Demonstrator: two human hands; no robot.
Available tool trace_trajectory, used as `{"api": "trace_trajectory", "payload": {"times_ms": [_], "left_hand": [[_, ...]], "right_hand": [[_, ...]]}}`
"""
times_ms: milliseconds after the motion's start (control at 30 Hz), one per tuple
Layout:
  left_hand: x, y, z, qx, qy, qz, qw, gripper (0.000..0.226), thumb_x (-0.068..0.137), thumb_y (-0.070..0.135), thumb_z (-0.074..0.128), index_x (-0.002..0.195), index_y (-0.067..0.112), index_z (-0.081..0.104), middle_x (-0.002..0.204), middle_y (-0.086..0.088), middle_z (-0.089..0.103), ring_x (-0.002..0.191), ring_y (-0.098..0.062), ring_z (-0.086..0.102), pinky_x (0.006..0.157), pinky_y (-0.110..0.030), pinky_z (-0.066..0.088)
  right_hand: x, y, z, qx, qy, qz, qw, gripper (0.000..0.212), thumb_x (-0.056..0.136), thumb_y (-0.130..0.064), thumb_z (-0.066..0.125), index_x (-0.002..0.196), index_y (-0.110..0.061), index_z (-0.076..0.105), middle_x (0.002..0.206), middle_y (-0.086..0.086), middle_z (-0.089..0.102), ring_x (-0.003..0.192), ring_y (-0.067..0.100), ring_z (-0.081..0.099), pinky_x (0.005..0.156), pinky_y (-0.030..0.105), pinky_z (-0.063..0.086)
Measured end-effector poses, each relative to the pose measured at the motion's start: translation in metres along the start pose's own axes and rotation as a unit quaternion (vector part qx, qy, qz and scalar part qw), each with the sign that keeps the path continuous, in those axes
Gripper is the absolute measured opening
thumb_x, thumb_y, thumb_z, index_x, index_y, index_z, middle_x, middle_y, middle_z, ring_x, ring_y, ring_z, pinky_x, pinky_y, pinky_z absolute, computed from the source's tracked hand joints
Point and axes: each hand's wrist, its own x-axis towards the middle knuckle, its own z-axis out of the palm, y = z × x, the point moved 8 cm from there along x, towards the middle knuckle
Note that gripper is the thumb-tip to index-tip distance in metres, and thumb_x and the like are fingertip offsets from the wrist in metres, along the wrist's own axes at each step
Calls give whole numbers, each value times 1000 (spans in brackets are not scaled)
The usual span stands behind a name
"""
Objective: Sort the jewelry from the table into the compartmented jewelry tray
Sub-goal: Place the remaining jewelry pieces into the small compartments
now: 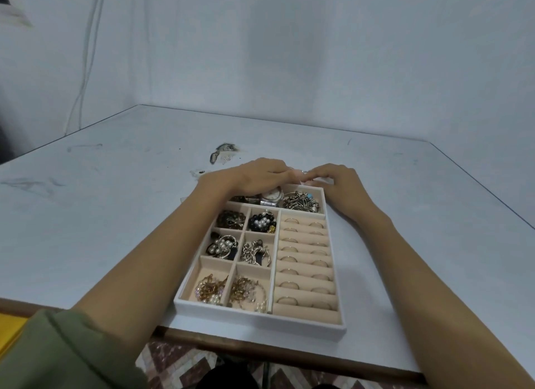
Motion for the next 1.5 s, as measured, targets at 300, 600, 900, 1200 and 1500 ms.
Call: {"api": "trace_trajectory", "payload": {"times_ms": [300,600,900,1200,1500], "left_hand": [[0,-13,-14,26,48,15,998,44,99,49,30,101,30,70,106,6,61,101,-14,56,97,-38,42],[-6,-47,-37,19,127,-20,991,14,90,22,61,96,21,74,79,12,61,83,-7,52,79,-23,37],[1,-50,-39,42,154,-23,987,33,89,-4,53,111,15,69,92,1,59,87,-14,56,85,-26,44],[0,-43,-45,64,162,-57,983,10,76,14,76,83,22,75,77,7,68,77,-8,60,70,-18,39],[0,-54,-40,-7,178,-81,981,22,92,0,41,92,14,58,87,4,61,85,-17,57,74,-25,43]], "right_hand": [[1,3,-1,25,12,16,999,13,82,-18,69,91,-22,78,101,-1,74,102,17,63,95,43,47],[0,1,-6,-13,35,25,999,11,83,-10,68,89,-13,77,88,3,71,92,20,61,72,23,42],[1,5,-7,-33,47,41,997,20,83,-18,69,102,-19,72,99,3,67,91,15,56,79,30,42],[0,0,-5,-55,41,31,997,16,86,-19,66,99,-15,74,98,5,68,88,15,54,84,34,44],[0,1,-5,-56,38,38,997,20,86,-20,66,105,-15,72,100,5,65,93,18,55,88,36,43]]}}
